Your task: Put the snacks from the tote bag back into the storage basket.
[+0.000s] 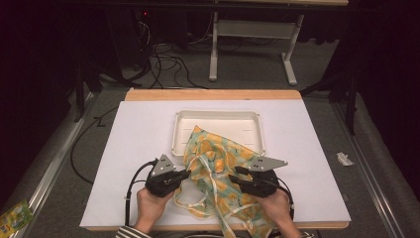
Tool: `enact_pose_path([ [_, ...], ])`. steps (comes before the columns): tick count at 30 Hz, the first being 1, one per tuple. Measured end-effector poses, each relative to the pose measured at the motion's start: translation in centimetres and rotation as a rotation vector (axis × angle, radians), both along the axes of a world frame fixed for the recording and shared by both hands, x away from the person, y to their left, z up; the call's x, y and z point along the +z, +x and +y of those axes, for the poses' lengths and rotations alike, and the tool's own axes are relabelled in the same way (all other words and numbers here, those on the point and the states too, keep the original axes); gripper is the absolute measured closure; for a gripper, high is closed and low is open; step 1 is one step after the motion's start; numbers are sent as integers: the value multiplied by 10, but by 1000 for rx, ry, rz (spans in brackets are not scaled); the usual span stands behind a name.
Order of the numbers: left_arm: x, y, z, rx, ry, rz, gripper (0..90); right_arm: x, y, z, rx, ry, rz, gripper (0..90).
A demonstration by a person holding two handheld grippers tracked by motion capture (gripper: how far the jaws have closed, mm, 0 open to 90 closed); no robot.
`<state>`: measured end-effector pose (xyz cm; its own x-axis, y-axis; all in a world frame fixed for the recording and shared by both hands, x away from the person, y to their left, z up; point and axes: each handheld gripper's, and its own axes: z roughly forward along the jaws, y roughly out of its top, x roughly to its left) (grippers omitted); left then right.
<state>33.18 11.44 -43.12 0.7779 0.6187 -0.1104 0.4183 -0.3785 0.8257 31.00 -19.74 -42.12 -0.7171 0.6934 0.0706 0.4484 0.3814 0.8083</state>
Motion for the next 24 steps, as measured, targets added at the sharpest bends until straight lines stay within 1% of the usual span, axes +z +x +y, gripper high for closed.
enact_pose_path([
  [7,0,0,-2,-6,4,-1,900,-1,2,1,14,-18,13,781],
  [9,1,0,-3,-6,3,-2,900,-1,1,1,11,-19,3,831],
  [12,1,0,-3,-6,0,-5,899,-1,2,2,16,-22,2,889],
  [16,1,0,-3,-10,3,-8,899,-2,3,2,13,-20,4,900],
  [20,1,-1,-3,-11,3,-10,899,-1,2,3,14,-19,-8,900],
  [24,1,-1,-3,-7,-4,-15,899,-1,2,3,11,-24,-4,900],
])
